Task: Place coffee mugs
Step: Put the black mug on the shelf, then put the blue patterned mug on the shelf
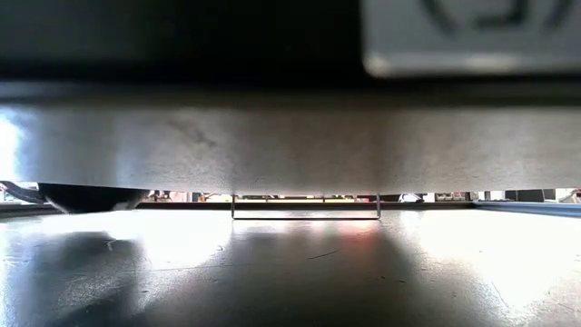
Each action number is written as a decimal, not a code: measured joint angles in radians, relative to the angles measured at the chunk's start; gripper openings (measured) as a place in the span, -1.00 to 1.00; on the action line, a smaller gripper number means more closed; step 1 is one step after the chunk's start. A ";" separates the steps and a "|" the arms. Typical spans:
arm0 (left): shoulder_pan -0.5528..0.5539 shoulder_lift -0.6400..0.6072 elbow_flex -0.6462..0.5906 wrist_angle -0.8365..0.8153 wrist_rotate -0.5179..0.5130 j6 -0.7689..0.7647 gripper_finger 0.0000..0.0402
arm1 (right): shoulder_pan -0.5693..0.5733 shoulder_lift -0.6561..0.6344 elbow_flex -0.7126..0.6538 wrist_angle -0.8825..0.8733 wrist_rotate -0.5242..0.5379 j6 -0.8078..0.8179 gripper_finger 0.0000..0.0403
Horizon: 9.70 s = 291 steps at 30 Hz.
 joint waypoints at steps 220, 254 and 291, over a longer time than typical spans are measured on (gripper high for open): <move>-0.290 0.607 0.818 0.037 -0.032 -0.295 -0.96 | 0.000 0.000 0.000 0.000 0.000 0.000 -0.58; -0.290 0.635 0.833 0.070 -0.008 -0.348 -0.92 | 0.000 0.000 0.000 0.000 0.000 0.000 -0.58; -0.290 0.637 0.869 -0.009 -0.033 -0.397 -0.91 | 0.000 0.000 0.000 0.000 0.000 0.000 -0.58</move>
